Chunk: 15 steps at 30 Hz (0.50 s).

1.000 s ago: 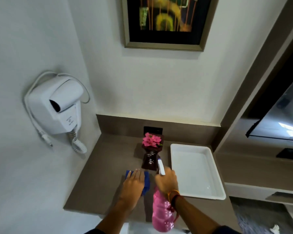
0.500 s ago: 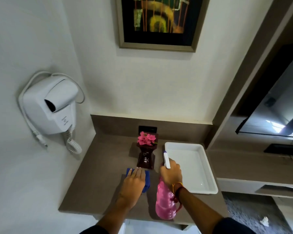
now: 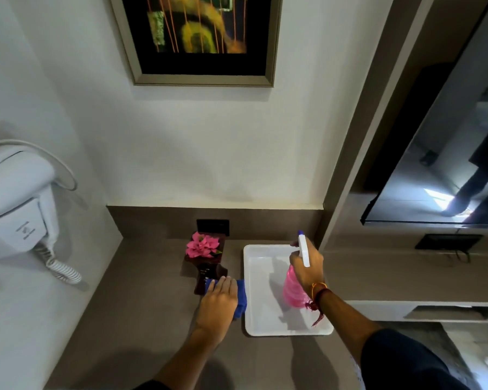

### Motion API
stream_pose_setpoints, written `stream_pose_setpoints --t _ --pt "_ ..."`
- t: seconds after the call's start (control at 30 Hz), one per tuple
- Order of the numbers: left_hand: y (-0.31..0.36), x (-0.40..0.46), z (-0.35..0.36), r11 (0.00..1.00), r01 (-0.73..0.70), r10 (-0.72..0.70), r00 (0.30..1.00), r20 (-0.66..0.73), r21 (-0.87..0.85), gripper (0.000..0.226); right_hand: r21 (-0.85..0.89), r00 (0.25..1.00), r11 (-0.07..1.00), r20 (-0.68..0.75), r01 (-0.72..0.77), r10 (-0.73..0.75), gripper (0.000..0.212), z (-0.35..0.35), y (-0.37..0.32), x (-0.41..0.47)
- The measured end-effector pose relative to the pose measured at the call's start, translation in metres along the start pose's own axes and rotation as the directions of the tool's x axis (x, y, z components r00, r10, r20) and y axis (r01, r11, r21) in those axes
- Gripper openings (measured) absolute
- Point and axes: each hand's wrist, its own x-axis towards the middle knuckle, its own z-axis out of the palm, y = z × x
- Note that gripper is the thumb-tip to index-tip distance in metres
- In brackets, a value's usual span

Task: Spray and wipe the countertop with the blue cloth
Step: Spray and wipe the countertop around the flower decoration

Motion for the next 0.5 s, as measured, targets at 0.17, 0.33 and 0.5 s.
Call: stream_pose_setpoints --t 0.17,0.33,0.5 --pt "0.003 0.006 0.001 0.997 0.070 -0.071 0.997 0.021 0.035 0.059 0.113 0.997 0.992 0.047 -0.063 0.058 0.034 -0.004 0.037 0.028" --pt "-0.001 0.001 0.003 0.991 -0.014 0.026 0.996 -0.087 0.133 0.052 0.086 0.987 0.994 0.153 -0.072 0.059 0.029 -0.010 0.067 0.031" --pt "0.002 0.001 0.005 0.989 0.039 -0.051 0.996 0.078 0.146 0.055 -0.142 0.949 0.988 0.315 0.054 -0.006 0.053 -0.033 0.065 0.033"
